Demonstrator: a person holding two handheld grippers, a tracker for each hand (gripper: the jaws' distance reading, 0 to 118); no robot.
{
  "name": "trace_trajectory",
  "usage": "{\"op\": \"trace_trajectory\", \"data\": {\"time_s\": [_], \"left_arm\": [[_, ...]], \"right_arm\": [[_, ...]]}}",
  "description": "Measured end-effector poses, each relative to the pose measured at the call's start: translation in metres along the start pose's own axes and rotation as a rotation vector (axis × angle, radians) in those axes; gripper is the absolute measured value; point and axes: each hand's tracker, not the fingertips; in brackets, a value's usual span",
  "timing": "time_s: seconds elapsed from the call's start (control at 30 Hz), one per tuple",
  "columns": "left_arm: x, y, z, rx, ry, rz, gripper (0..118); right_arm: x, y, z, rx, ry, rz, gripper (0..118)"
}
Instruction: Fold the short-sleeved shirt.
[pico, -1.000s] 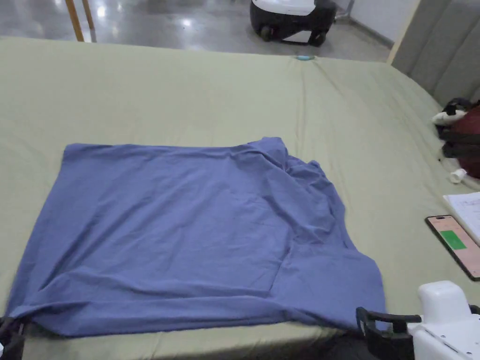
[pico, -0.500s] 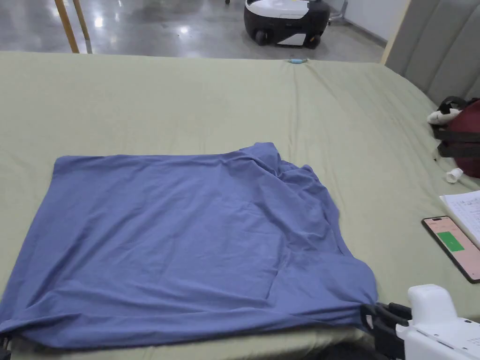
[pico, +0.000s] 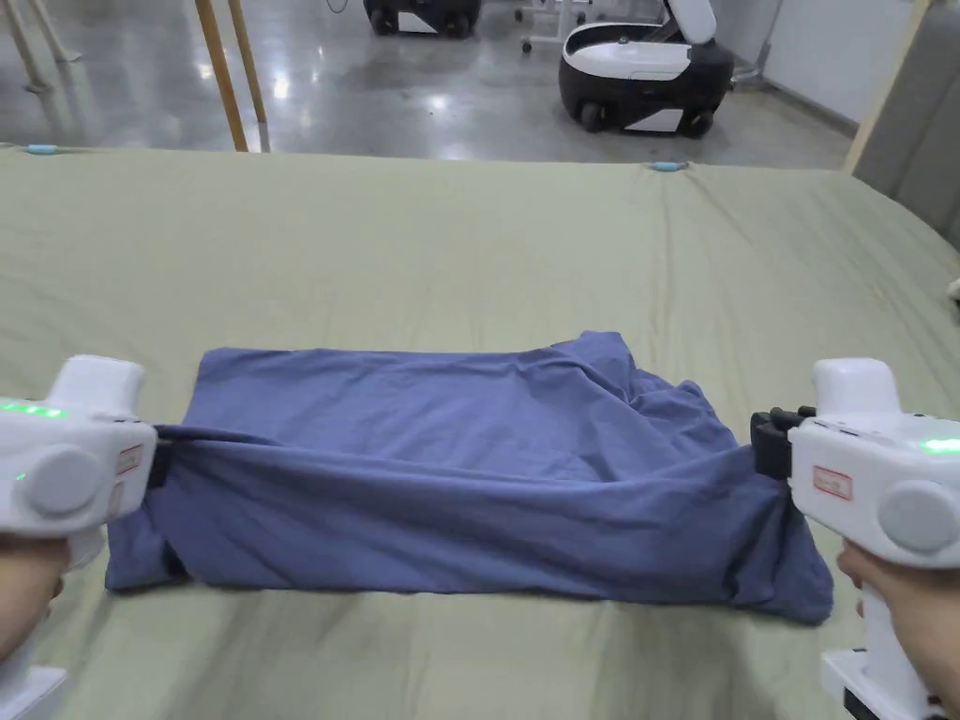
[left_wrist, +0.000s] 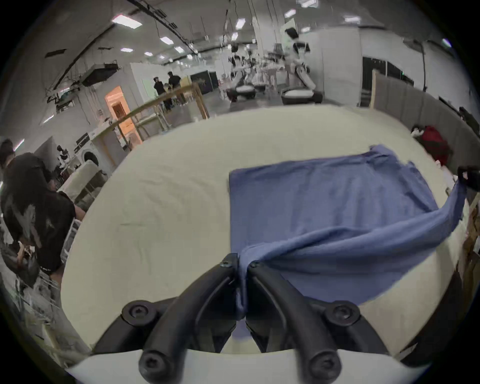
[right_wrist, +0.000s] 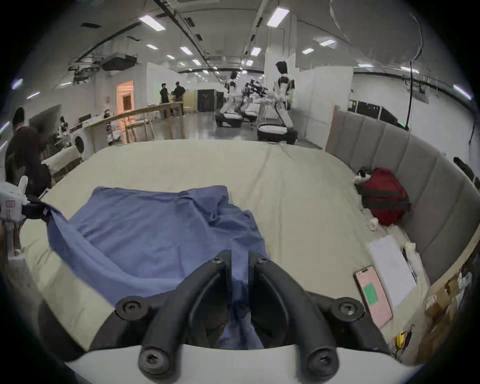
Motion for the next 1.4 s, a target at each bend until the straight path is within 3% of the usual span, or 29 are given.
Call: {"op": "trace_trajectory", "data": {"time_s": [0.13,0.17,0.2,0.23,0.27,0.3,0.43,0.57,0.6,0.63,0.67,0.7,0.73,0.77,0.83,1.07,1.1,1.13,1.2,1.23,1.27,1.4], "left_arm": [[0.001,-0.003,-0.043,-0.093,0.006,0.057,3],[0.001,-0.006,-0.046,-0.086,0.003,0.078,15],[0.0,-0.008,-0.045,-0.082,0.004,0.089,37],[-0.001,-0.012,-0.041,-0.063,0.004,0.108,70],[-0.001,-0.015,-0.031,-0.037,-0.009,0.133,104],[-0.001,-0.019,-0.018,0.0,-0.035,0.137,114],[0.014,-0.047,0.063,0.177,-0.02,0.104,116],[0.041,-0.095,0.103,0.233,-0.056,0.115,114],[0.049,-0.11,0.107,0.232,-0.045,0.123,111],[0.055,-0.124,0.108,0.221,-0.035,0.138,100],[0.058,-0.134,0.103,0.208,-0.036,0.146,54],[0.061,-0.147,0.104,0.207,-0.046,0.151,54],[0.064,-0.157,0.106,0.21,-0.053,0.174,35],[0.065,-0.162,0.105,0.197,-0.048,0.192,0],[0.053,-0.165,0.097,0.139,-0.121,0.19,0],[0.01,-0.152,0.075,0.127,-0.056,0.261,0],[0.003,-0.149,0.069,0.127,-0.045,0.266,0],[-0.003,-0.145,0.062,0.122,-0.037,0.277,13],[-0.01,-0.137,0.046,0.101,0.015,0.288,99],[-0.015,-0.131,0.034,0.073,0.016,0.276,118],[-0.022,-0.126,0.03,0.13,0.037,0.307,115],[-0.004,-0.101,0.014,0.006,0.025,0.265,116]], "right_arm": [[0.01,0.004,-0.052,-0.072,-0.013,-0.039,15],[0.011,0.003,-0.057,-0.075,-0.02,-0.039,15],[0.015,0.002,-0.061,-0.075,-0.015,-0.042,18],[0.012,0.0,-0.056,-0.073,-0.001,-0.052,38],[0.014,0.0,-0.053,-0.091,0.026,-0.068,85],[0.016,0.0,-0.047,-0.117,0.044,-0.077,107],[-0.001,-0.024,0.03,0.063,0.067,-0.051,111],[-0.031,-0.069,0.082,0.085,0.133,-0.091,111],[-0.04,-0.083,0.089,0.084,0.132,-0.09,107],[-0.049,-0.095,0.096,0.093,0.134,-0.086,92],[-0.056,-0.105,0.102,0.113,0.146,-0.073,59],[-0.064,-0.114,0.108,0.134,0.131,-0.05,45],[-0.073,-0.12,0.113,0.153,0.093,-0.015,45],[-0.079,-0.122,0.114,0.163,0.056,0.013,7],[-0.083,-0.123,0.122,0.178,0.097,0.018,1],[-0.076,-0.117,0.122,0.169,0.115,-0.001,1],[-0.076,-0.117,0.121,0.164,0.116,-0.005,1],[-0.075,-0.117,0.121,0.157,0.113,-0.007,1],[-0.071,-0.119,0.12,0.155,0.11,-0.006,1],[-0.069,-0.118,0.12,0.149,0.11,-0.006,1],[-0.068,-0.117,0.119,0.143,0.109,-0.005,1],[-0.054,-0.116,0.112,0.122,0.082,-0.015,1]]}}
